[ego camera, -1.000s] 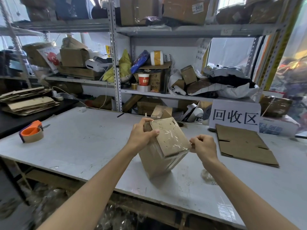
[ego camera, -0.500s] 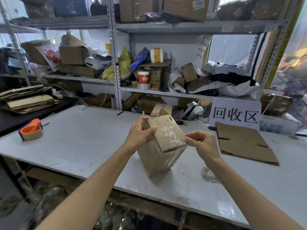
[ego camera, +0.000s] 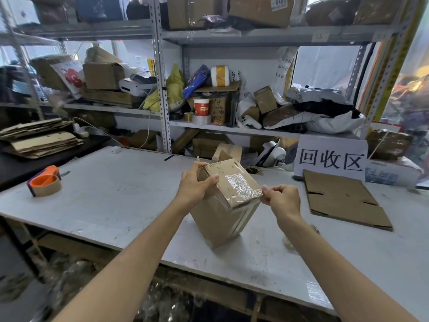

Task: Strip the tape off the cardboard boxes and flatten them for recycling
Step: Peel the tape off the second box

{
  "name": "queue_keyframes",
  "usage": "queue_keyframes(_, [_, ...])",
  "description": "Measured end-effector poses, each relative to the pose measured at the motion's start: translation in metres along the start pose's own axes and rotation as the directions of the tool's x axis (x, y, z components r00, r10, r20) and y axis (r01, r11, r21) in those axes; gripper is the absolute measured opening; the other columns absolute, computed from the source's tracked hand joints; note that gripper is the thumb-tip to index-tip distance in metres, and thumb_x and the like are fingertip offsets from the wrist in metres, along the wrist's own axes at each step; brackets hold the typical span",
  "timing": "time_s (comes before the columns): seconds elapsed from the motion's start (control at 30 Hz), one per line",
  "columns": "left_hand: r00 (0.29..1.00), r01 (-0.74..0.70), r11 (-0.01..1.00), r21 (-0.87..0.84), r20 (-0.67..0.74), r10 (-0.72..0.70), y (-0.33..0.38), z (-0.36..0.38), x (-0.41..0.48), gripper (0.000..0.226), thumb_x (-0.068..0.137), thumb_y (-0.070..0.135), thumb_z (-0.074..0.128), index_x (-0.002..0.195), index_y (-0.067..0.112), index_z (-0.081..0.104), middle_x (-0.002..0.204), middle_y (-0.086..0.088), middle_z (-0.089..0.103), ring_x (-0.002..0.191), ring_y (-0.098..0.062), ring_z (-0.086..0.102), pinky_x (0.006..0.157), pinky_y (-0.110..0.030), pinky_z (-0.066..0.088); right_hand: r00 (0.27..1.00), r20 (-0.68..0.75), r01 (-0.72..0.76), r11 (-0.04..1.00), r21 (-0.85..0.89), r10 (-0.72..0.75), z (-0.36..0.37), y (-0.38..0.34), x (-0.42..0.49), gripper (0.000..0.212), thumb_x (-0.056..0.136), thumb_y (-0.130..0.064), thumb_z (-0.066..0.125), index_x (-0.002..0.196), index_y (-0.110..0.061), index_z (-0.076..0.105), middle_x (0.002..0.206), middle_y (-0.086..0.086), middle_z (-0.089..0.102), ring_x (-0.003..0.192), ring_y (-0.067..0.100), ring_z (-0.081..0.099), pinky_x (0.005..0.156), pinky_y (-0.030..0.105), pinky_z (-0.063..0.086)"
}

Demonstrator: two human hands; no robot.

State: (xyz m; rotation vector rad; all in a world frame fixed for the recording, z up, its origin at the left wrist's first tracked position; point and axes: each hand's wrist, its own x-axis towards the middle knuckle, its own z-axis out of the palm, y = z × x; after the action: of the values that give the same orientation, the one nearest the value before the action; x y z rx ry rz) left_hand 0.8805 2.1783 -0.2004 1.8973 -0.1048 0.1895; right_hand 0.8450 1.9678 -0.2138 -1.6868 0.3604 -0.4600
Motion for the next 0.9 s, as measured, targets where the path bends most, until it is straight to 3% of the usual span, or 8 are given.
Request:
queue_keyframes(0.1, [1.000,0.000,1.000,0.009,-0.016,0.000,-0.001,0.000,0.001,0.035,0.091,0.035,0.067,0.121,0.036,0.049,0.137,-0.008,0.042,0.122,-0.028,0.050,0.091,-0.050,0.057,0.988,-0.066,0.134,0.985,-0.111,-0.141,-0.001,-0.004,-0.009,0.025,0.081,-0.016,0.075,0.097,-0.005,0.059,0.093,0.008,0.064,0.081,0.019,0.063,0.065,0.022,0.048])
queue_keyframes(0.2, [1.000,0.003,1.000,0.014,0.012,-0.003,0.000,0.000,0.001,0.034,0.092,0.036,0.067,0.121,0.036,0.048,0.136,-0.008,0.044,0.122,-0.028,0.051,0.087,-0.045,0.059,0.923,-0.018,0.362,0.885,-0.293,-0.384,-0.006,-0.009,-0.014,0.039,0.078,-0.013,0.077,0.111,-0.012,0.056,0.110,0.004,0.057,0.103,0.020,0.054,0.084,0.027,0.043])
queue_keyframes(0.3, [1.000,-0.008,1.000,-0.004,0.017,0.008,0.001,0.001,0.000,0.034,0.091,0.036,0.067,0.120,0.035,0.049,0.135,-0.009,0.044,0.120,-0.026,0.051,0.075,-0.034,0.061,0.835,0.190,0.551,0.780,-0.298,-0.517,-0.005,-0.014,-0.027,0.032,0.079,-0.023,0.076,0.108,-0.017,0.066,0.115,0.001,0.062,0.107,0.015,0.054,0.084,0.018,0.042])
queue_keyframes(0.4, [0.999,-0.033,0.993,0.110,-0.022,0.035,-0.004,-0.001,0.001,0.042,0.087,0.049,0.067,0.122,0.036,0.047,0.129,-0.008,0.042,0.115,-0.025,0.051,0.093,-0.040,0.056,0.723,0.446,0.680,0.656,-0.327,-0.527,0.002,-0.013,-0.039,0.049,0.073,-0.043,0.078,0.116,-0.025,0.066,0.125,-0.007,0.059,0.112,0.011,0.051,0.090,0.028,0.045])
queue_keyframes(0.57, [0.996,-0.080,0.969,0.233,-0.014,0.086,-0.008,-0.006,-0.002,0.054,0.075,0.073,0.057,0.122,0.046,0.046,0.117,-0.002,0.032,0.113,-0.024,0.046,0.100,-0.038,0.049,0.672,0.480,0.740,0.542,-0.398,-0.564,-0.001,-0.016,-0.039,0.060,0.058,-0.052,0.084,0.107,-0.021,0.067,0.117,-0.004,0.064,0.099,0.017,0.059,0.078,0.034,0.051])
queue_keyframes(0.73, [0.977,-0.180,0.933,0.311,-0.056,0.207,-0.006,-0.008,-0.006,0.045,0.085,0.040,0.073,0.124,0.045,0.051,0.139,0.000,0.027,0.131,-0.024,0.027,0.104,-0.032,0.037,0.663,0.440,0.743,0.605,-0.286,-0.606,-0.001,-0.009,-0.036,0.046,0.071,-0.029,0.083,0.112,-0.014,0.067,0.118,0.004,0.066,0.104,0.021,0.061,0.083,0.025,0.050])
queue_keyframes(0.83, [0.961,-0.234,0.923,0.306,-0.068,0.266,0.005,-0.009,-0.007,0.041,0.085,0.036,0.073,0.118,0.047,0.050,0.147,0.006,0.027,0.135,-0.021,0.022,0.108,-0.040,0.035,0.684,0.382,0.724,0.644,-0.247,-0.622,0.003,-0.001,-0.038,0.044,0.076,-0.025,0.079,0.116,-0.016,0.065,0.121,0.005,0.065,0.100,0.011,0.059,0.076,0.003,0.043])
queue_keyframes(0.9, [0.951,-0.255,0.909,0.331,-0.084,0.297,0.012,-0.010,-0.005,0.042,0.082,0.033,0.077,0.116,0.043,0.055,0.145,0.008,0.028,0.134,-0.019,0.023,0.104,-0.036,0.035,0.693,0.382,0.718,0.635,-0.286,-0.612,0.005,0.004,-0.038,0.046,0.075,-0.024,0.080,0.118,-0.016,0.064,0.120,0.005,0.066,0.096,0.012,0.061,0.077,0.008,0.046])
